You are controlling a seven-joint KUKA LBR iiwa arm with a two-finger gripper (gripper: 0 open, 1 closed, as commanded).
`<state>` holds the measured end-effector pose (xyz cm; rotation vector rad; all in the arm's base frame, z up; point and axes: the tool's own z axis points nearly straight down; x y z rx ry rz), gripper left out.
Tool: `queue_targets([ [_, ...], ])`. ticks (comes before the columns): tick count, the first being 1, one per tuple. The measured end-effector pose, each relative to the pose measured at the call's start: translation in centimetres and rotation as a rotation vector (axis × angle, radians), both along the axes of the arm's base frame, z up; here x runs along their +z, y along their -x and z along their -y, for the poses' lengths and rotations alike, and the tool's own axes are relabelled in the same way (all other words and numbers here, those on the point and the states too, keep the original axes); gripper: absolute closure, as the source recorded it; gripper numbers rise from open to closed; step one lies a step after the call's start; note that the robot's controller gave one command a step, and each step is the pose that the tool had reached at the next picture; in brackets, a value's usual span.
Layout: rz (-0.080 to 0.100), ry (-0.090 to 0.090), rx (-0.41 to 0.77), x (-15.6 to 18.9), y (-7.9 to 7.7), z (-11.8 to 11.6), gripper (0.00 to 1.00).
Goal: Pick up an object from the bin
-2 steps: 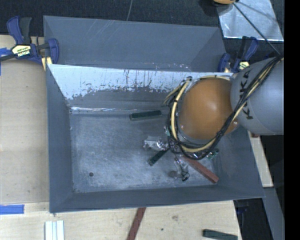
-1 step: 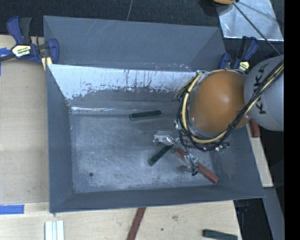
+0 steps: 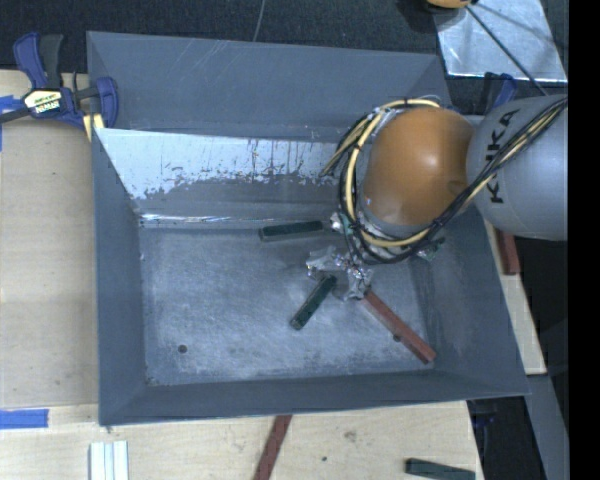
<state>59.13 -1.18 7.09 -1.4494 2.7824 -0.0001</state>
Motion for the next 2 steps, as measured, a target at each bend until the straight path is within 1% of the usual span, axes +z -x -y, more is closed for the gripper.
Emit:
queue_targets([
  [1,-0.001,0.0,-0.001,0.0,0.0,0.0,1.0],
  [2,0.005,0.001,0.04,17.3,-2.1,0.1,1.0],
])
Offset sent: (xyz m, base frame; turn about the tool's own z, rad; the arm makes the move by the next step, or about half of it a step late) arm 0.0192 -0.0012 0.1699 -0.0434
